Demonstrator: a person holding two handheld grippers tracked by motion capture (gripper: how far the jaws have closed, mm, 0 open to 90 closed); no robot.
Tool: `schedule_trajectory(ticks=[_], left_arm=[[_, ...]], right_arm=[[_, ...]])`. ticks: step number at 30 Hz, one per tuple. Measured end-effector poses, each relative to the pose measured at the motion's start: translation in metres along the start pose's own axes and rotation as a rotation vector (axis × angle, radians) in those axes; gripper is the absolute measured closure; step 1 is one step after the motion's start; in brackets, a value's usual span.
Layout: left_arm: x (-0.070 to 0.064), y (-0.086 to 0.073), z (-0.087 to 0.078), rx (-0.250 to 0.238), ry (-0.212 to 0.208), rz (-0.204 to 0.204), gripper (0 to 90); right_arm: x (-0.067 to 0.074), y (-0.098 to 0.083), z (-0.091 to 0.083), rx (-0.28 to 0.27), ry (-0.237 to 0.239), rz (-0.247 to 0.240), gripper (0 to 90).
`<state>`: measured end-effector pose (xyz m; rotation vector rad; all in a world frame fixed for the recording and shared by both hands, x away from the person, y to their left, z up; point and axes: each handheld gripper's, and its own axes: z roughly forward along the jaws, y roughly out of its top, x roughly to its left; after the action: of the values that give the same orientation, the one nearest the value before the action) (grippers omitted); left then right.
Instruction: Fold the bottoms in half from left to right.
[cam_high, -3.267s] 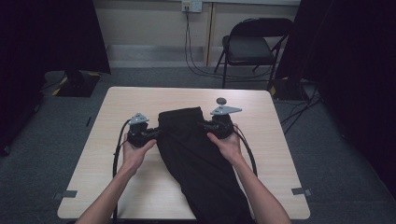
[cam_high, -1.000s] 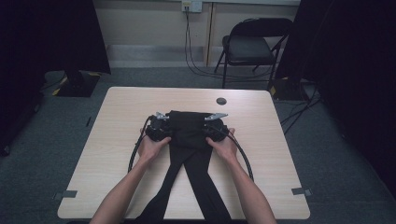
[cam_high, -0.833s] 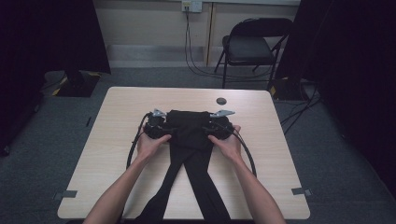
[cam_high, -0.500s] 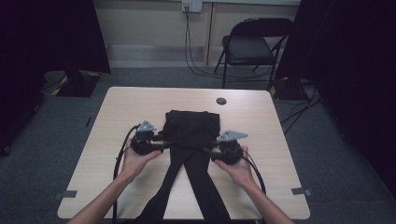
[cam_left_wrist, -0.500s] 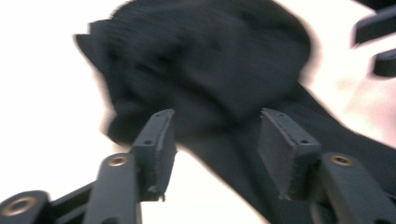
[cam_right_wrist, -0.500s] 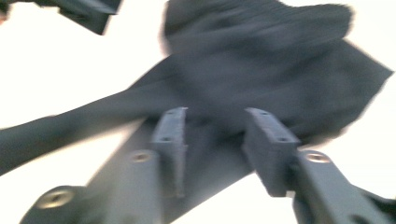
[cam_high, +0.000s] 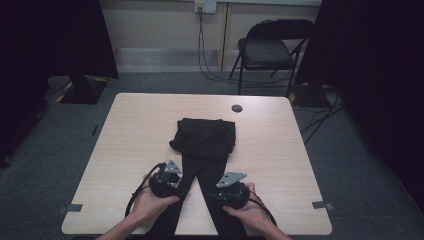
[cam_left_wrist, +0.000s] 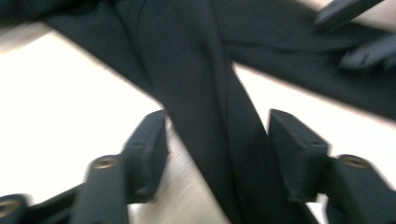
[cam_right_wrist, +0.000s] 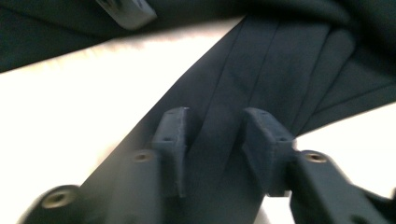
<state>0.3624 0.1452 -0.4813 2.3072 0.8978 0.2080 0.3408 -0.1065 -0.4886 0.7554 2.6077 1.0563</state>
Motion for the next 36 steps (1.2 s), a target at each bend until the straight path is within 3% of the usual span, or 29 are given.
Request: schedule_trajectory(ticks=[2,5,6,11,14,16,17,20,24,26,28,29,30,31,32,33,36], left_arm=[[-0.001,0.000,0.001,0.000,0.010,0.022,50.9],[-0.003,0.001,0.000,0.003,0.016,0.051,68.4],[-0.002,0.001,0.001,-0.004,0.012,0.051,76.7],[0.007,0.004,-0.002,-0.029,-0.008,0.030,81.7],[0.013,0.008,-0.008,-0.072,-0.007,0.005,81.7],[0.018,0.014,-0.017,-0.121,0.018,-0.003,81.7],[0.018,0.014,-0.017,-0.121,0.018,-0.003,81.7],[0.033,0.018,-0.029,-0.191,0.034,-0.051,81.6],[0.043,0.015,-0.032,-0.210,0.039,-0.075,81.5],[0.049,0.012,-0.033,-0.210,0.051,-0.085,80.6],[0.051,0.011,-0.033,-0.200,0.060,-0.116,75.8],[0.050,0.011,-0.033,-0.187,0.070,-0.125,69.2],[0.047,0.010,-0.035,-0.192,0.073,-0.106,65.3],[0.047,0.010,-0.035,-0.192,0.073,-0.106,62.0],[0.044,0.011,-0.037,-0.202,0.082,-0.097,58.6],[0.043,0.012,-0.041,-0.216,0.090,-0.092,58.6],[0.037,0.017,-0.056,-0.299,0.067,-0.087,58.2]], right_arm=[[-0.001,0.000,-0.001,-0.010,0.006,0.015,77.2],[-0.003,0.001,-0.003,-0.034,0.002,0.036,87.5],[-0.004,0.004,-0.007,-0.065,0.034,0.065,87.6],[-0.006,0.015,-0.016,-0.144,0.079,0.106,89.3],[-0.007,0.022,-0.019,-0.173,0.097,0.122,88.9],[-0.008,0.032,-0.020,-0.214,0.130,0.148,89.9],[-0.008,0.032,-0.020,-0.214,0.130,0.148,89.9],[0.002,0.052,-0.012,-0.243,0.171,0.141,89.9],[0.016,0.064,0.004,-0.231,0.211,0.114,89.8],[0.029,0.067,0.021,-0.195,0.234,0.079,88.1],[0.036,0.066,0.034,-0.164,0.249,0.067,81.6],[0.039,0.064,0.041,-0.144,0.246,0.058,75.0],[0.038,0.062,0.041,-0.134,0.245,0.061,69.0],[0.038,0.062,0.041,-0.134,0.245,0.061,69.0],[0.032,0.061,0.031,-0.154,0.233,0.078,63.2],[0.032,0.061,0.031,-0.154,0.233,0.078,63.2],[0.014,0.059,0.004,-0.206,0.192,0.105,65.3]])
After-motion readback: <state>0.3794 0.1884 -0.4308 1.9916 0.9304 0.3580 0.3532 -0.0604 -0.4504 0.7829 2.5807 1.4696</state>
